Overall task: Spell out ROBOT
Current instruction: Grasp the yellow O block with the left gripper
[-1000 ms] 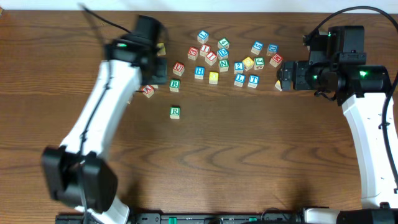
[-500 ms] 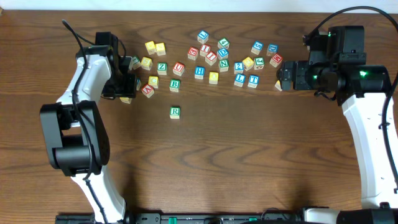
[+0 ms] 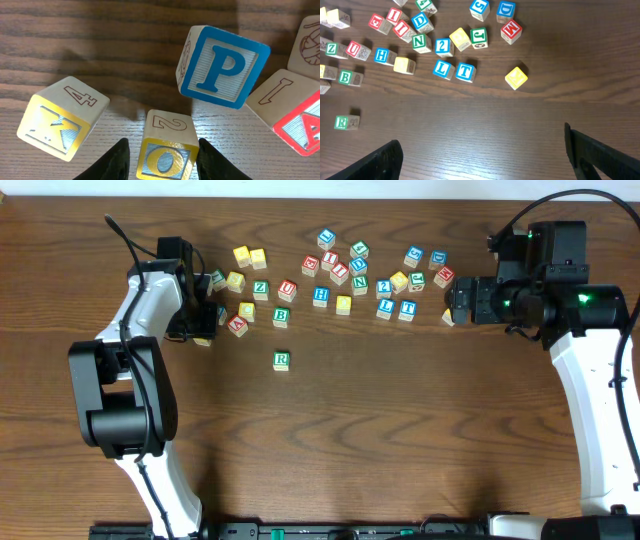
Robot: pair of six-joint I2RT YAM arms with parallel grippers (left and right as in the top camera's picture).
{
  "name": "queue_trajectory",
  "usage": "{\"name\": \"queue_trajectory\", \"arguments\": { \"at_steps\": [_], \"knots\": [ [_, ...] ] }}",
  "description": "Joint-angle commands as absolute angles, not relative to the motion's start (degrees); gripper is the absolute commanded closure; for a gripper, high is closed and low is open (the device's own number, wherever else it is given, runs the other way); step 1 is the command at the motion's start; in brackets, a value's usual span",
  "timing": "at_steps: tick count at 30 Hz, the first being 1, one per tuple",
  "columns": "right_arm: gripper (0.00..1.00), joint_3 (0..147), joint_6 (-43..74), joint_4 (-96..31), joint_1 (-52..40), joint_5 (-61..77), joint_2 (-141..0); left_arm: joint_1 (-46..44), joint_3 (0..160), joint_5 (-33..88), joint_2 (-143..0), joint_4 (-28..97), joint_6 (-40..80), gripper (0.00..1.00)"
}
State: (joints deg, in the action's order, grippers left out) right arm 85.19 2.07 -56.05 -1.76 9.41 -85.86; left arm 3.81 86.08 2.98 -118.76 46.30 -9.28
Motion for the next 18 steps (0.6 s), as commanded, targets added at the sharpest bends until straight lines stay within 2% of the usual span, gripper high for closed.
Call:
{"name": "queue_trajectory", "arguments": {
  "at_steps": [1,11,12,13,18],
  "knots": [
    [0.01,86.0,1.7,-56.0,-2.3,9.6,-86.2,3.8,85.3,3.5,-119.7,45.7,-8.3,0.58],
    [0.01,86.0,1.7,-56.1,-2.3,9.6,-86.2,3.8,83.6,3.9,-119.9,43.3,-6.5,0.59],
    [0.01,86.0,1.7,-56.1,-2.3,9.6,-86.2,3.8,83.6,3.9,-119.9,43.3,-6.3,0.60],
    [0.01,86.0,1.7,-56.1,-2.3,9.6,-86.2,3.8,83.6,3.9,-119.9,43.3,-5.7,0.69],
    [0.01,86.0,1.7,-56.1,-2.3,9.6,-86.2,3.8,84.1,3.9,-117.3,43.0,-3.4,0.71]
  ]
}}
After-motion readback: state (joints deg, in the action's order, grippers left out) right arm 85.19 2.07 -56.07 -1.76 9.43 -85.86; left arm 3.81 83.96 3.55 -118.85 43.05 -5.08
